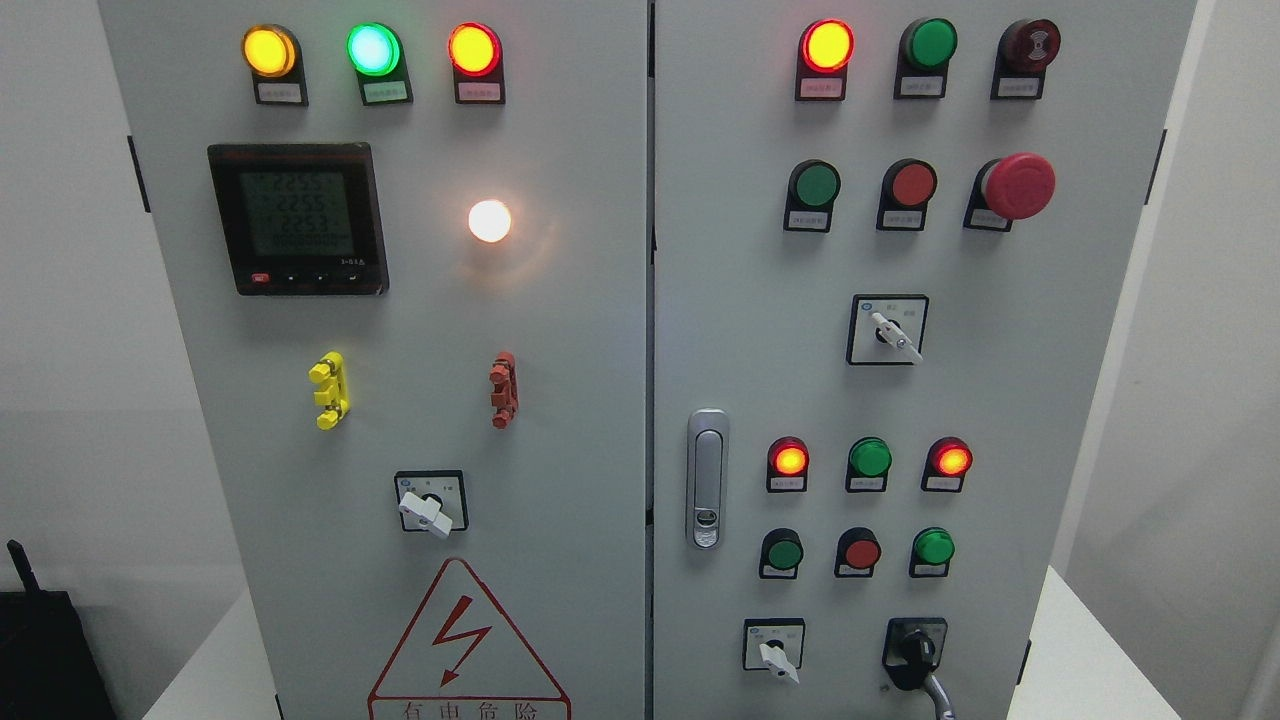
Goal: Trip black knob to open circuit
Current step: 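Grip the black knob with the right hand and twist it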
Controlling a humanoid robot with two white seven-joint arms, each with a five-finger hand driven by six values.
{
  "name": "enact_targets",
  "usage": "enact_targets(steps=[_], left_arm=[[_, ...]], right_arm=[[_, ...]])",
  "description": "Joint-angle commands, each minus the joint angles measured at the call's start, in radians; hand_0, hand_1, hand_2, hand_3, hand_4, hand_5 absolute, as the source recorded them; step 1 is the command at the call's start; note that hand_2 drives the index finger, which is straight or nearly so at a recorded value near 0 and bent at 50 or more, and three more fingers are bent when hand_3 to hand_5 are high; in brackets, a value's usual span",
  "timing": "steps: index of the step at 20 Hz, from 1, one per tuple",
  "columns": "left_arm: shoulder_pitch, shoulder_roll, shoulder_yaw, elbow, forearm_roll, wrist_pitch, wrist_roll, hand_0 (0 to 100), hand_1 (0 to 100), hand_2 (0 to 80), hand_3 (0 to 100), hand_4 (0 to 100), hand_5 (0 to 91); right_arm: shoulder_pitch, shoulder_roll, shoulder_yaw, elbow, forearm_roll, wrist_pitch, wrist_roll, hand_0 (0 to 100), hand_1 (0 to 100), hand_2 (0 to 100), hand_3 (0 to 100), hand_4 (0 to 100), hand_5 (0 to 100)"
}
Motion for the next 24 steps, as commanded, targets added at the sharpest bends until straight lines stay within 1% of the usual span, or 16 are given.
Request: enact_targets(steps=[1,18,24], left_arm=[[-0.002,-0.002,0.001,0.0,0.002,-0.001,0.0,12,39,0.0,0,0,0.0],[-0.002,-0.002,0.001,0.0,0.002,-0.001,0.0,12,39,0.0,0,0,0.0],[-0.002,-0.002,0.001,0.0,0.002,-0.001,0.0,12,39,0.0,0,0,0.0]], right_arm=[[-0.02,0.001,0.039,-0.026,0.007,-0.006,0.018,94,96,0,100,100,94],[-0.028,0.001,0.068,-0.027,0.008,-0.007,0.02,94,96,0,100,100,94],[-0.031,0.003,0.07,-0.029,0.008,-0.007,0.018,94,96,0,100,100,94]])
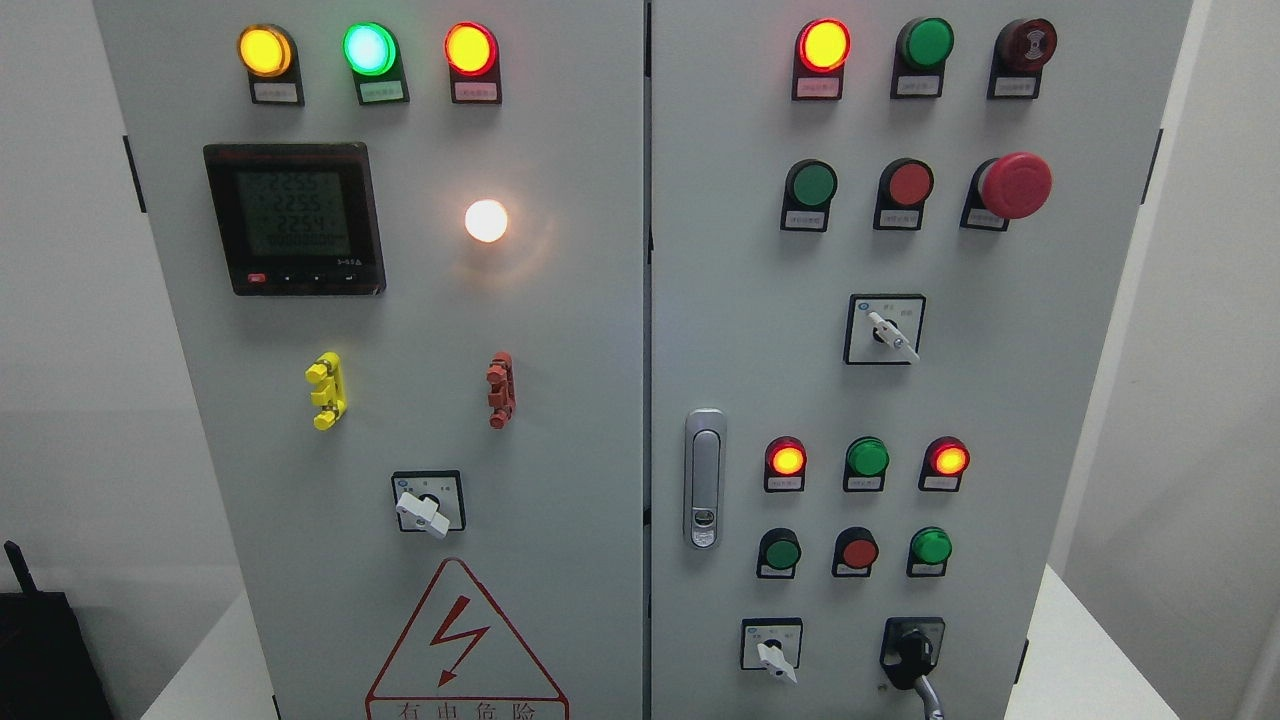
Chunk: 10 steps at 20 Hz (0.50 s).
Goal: Trip black knob to open circuit
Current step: 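Grip the black knob with the right hand and twist it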
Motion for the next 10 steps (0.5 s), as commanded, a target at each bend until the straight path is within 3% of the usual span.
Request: enact_targets(steps=[1,10], left_arm=[[-0.004,-0.002,0.001,0.0,0.002,-0.001,0.0,12,39,0.0,0,0,0.0],[-0.002,-0.002,0.001,0.0,0.002,-0.001,0.0,12,39,0.0,0,0,0.0]], right_arm=[[-0.026,0.003,0.047,-0.03,0.008,-0.012,0.028,94,96,0,100,100,94],[-0.038,0.003,0.061,-0.032,0.007,-0.012,0.028,94,96,0,100,100,94]])
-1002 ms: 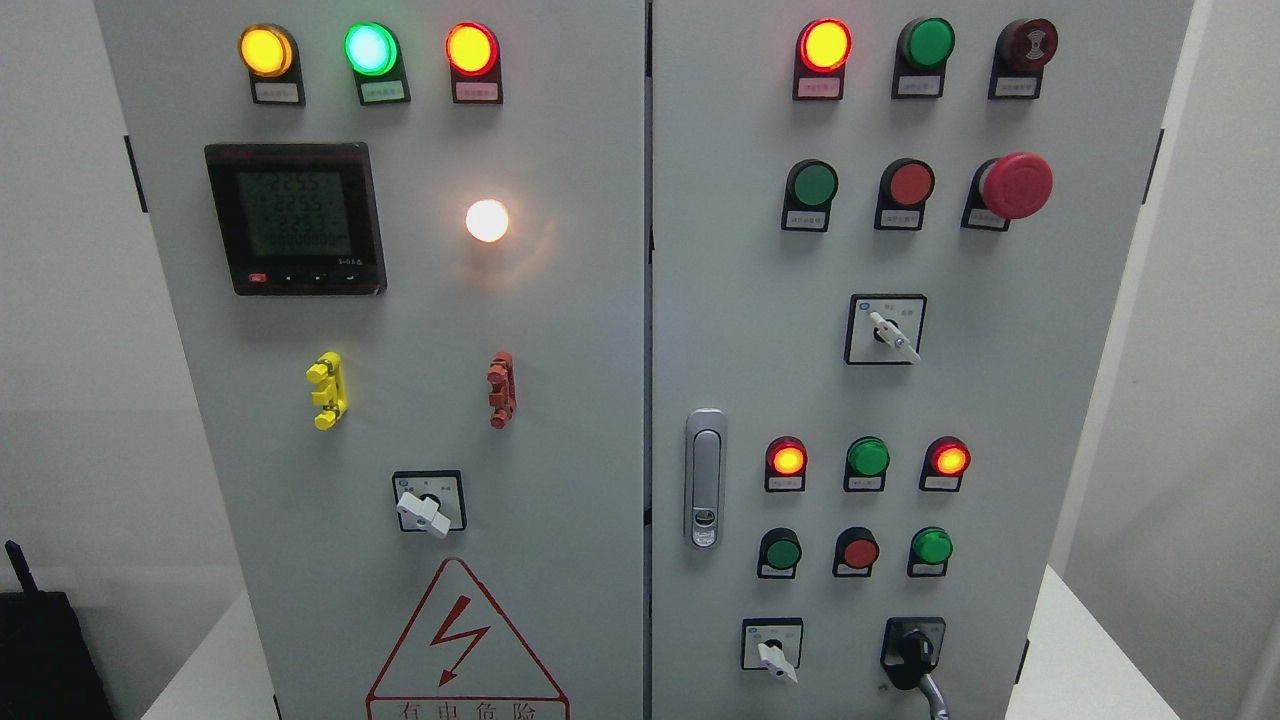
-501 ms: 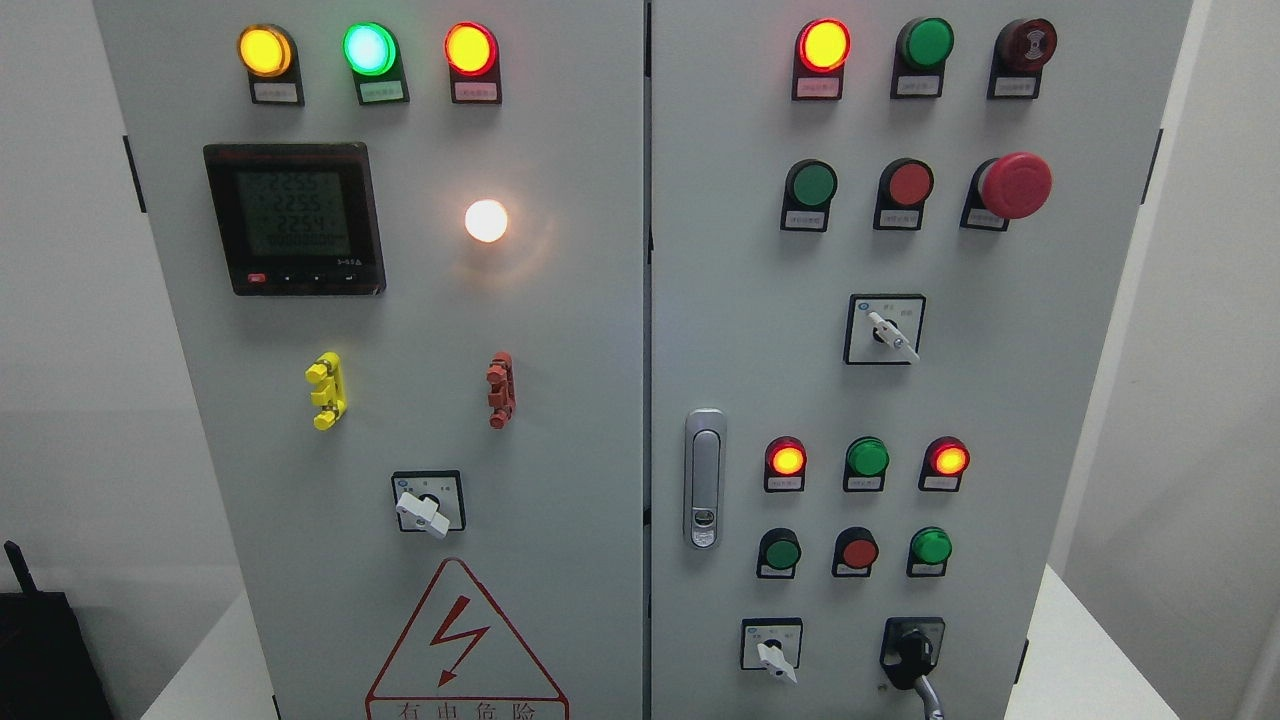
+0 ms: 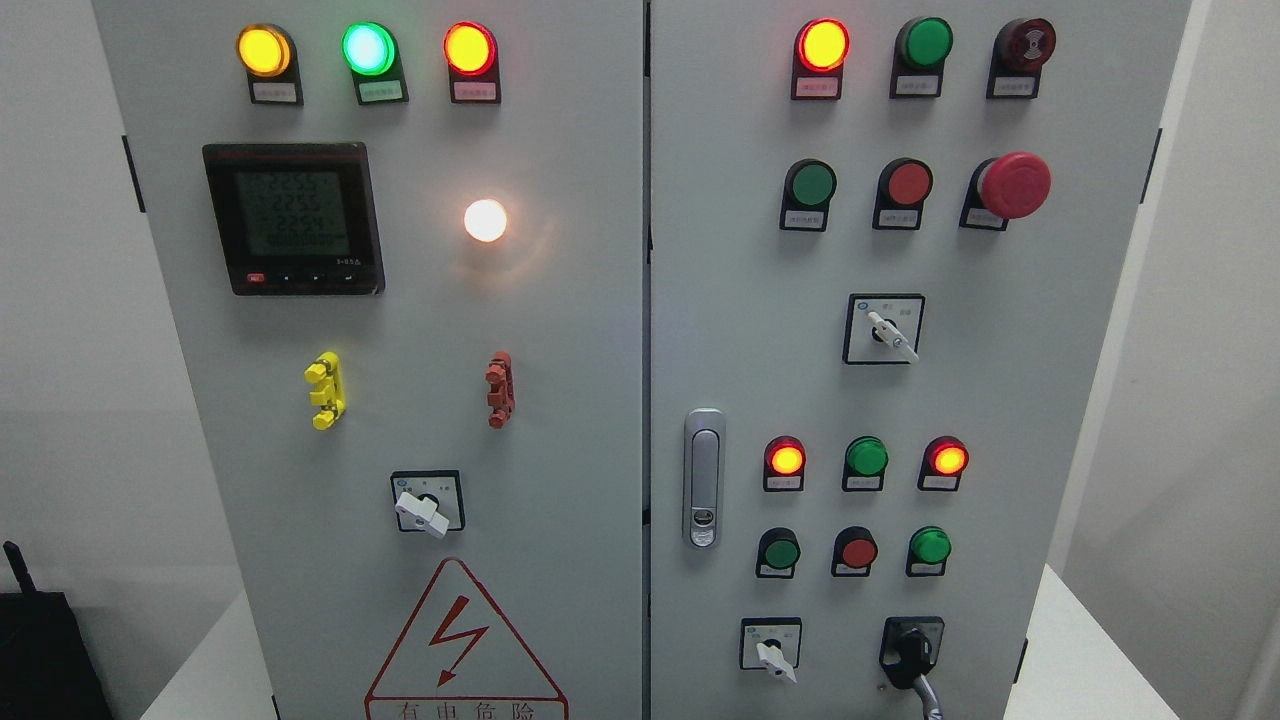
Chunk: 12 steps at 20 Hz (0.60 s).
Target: Trip black knob to open circuit
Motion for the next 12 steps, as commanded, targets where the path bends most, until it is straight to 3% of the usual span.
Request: enact_targets(steps=[1,12], left_arm=[[-0.002,-0.002,0.001,0.0,0.002,-0.001,0.0,12,39,0.0,0,0,0.0],[-0.002,-0.002,0.001,0.0,0.002,-0.001,0.0,12,39,0.0,0,0,0.0]], right_arm=[[-0.032,0.003,0.052,-0.033,0.009,-0.016,0.032,94,96,0,100,100,94],[-0.037,0.005,0.052,-0.033,0.009,-0.016,0.032,94,96,0,100,100,94]])
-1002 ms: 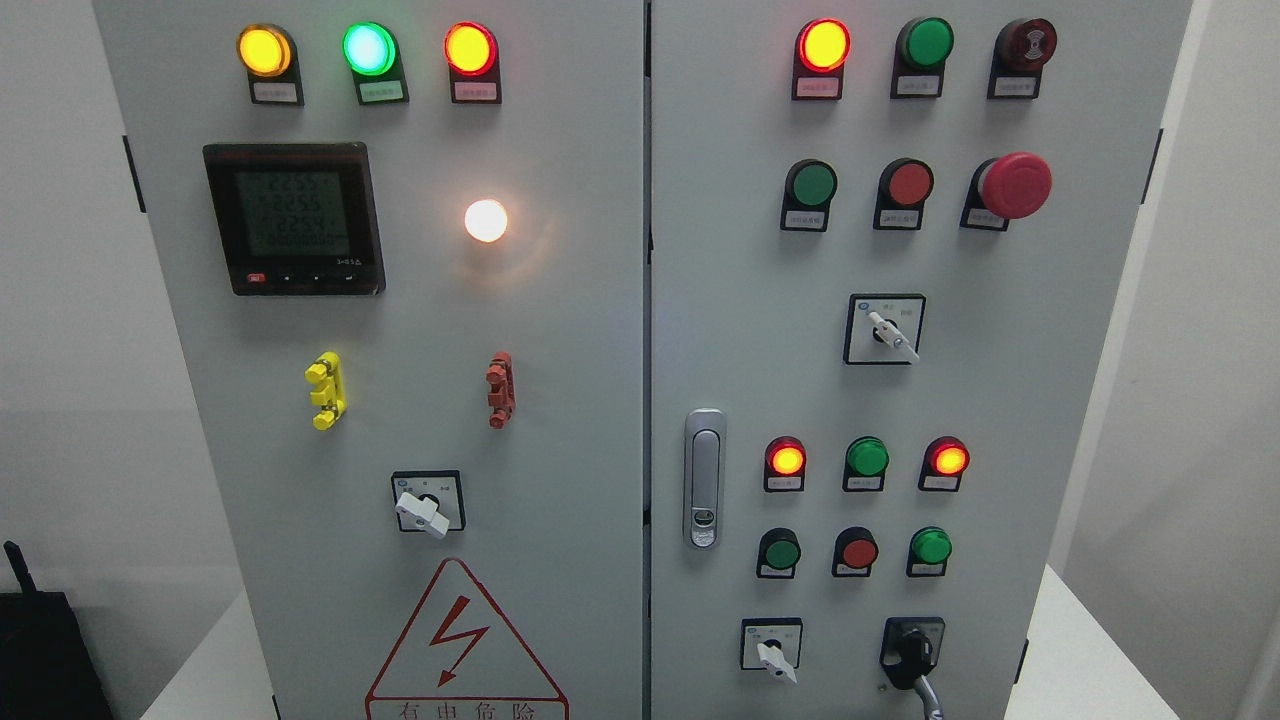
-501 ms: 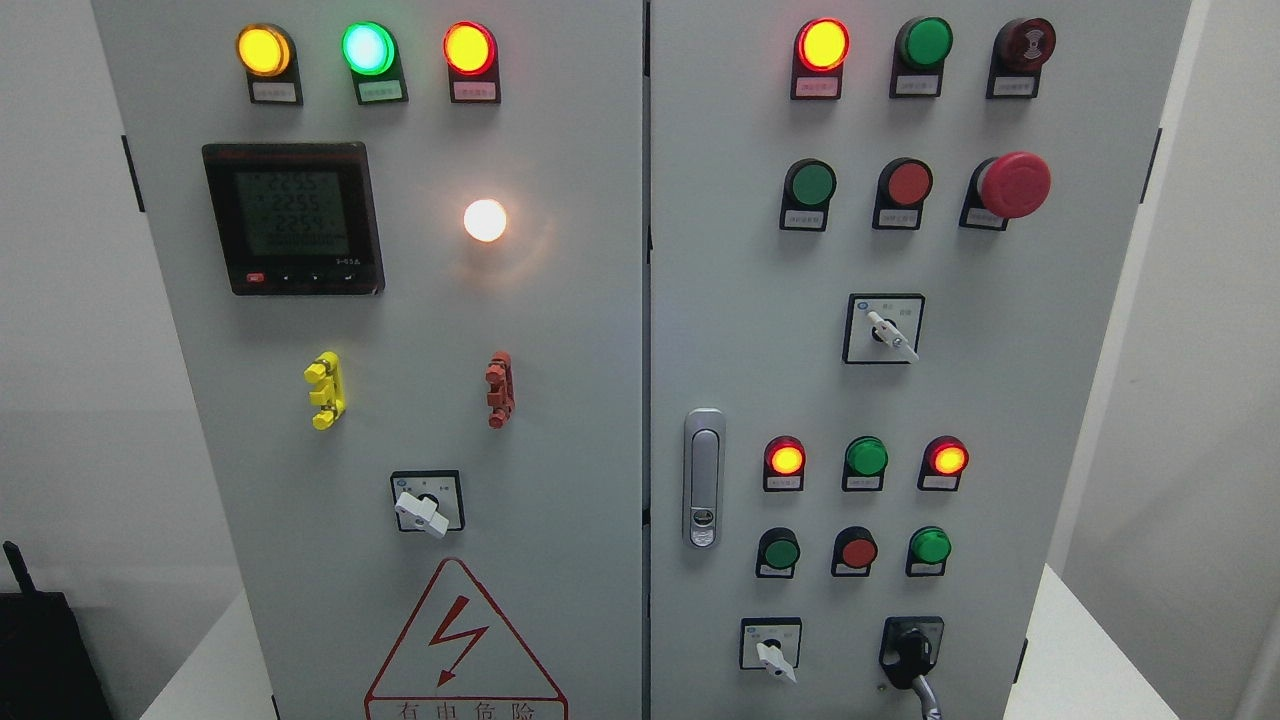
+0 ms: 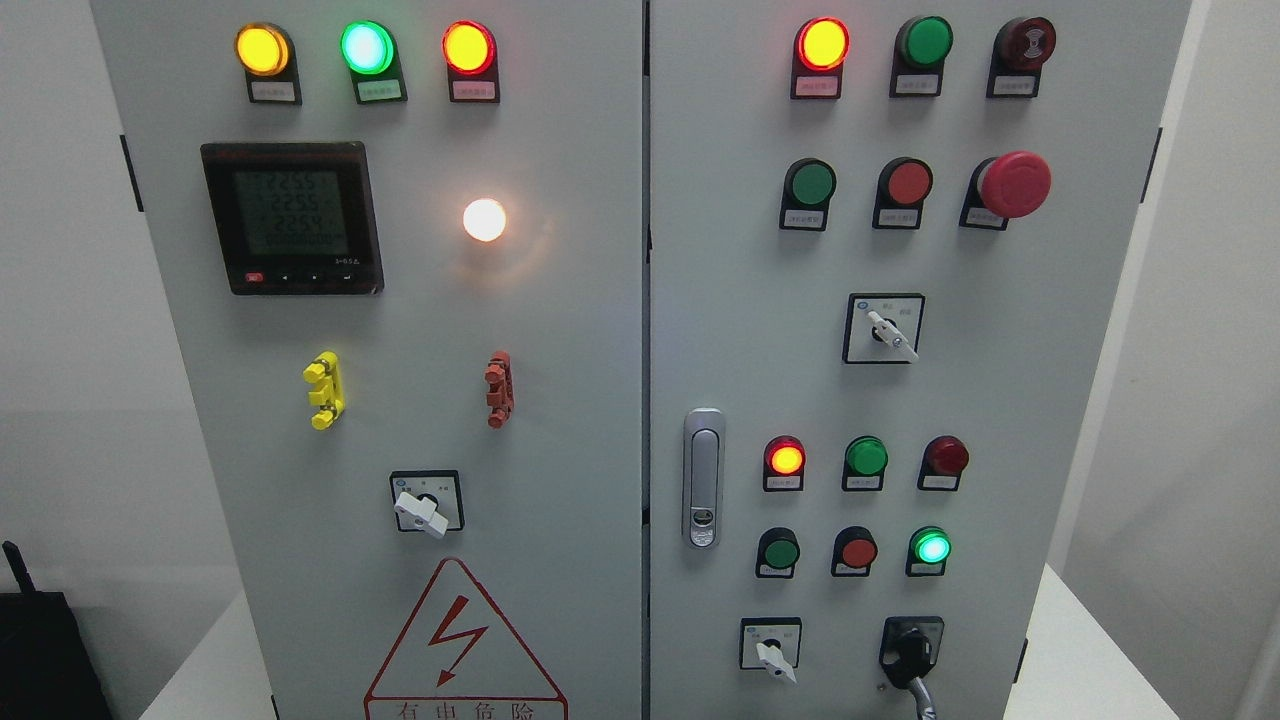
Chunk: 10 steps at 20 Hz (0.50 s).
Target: Trip black knob to open circuit
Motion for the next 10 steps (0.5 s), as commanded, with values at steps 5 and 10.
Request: enact_targets(steps=[5,10], left_arm=[[-0.004,-0.002,0.001,0.0,0.002,-0.001,0.0,12,39,0.0,0,0,0.0],[-0.002,-0.002,0.001,0.0,0.002,-0.001,0.0,12,39,0.0,0,0,0.0]], right_arm=[[-0.032,0.005,0.045,-0.033,0.009,-0.021,0.034,94,96,0,100,100,94],[-0.03,0.005,0.042,-0.033,0.007,-0.021,0.034,94,96,0,100,100,94]])
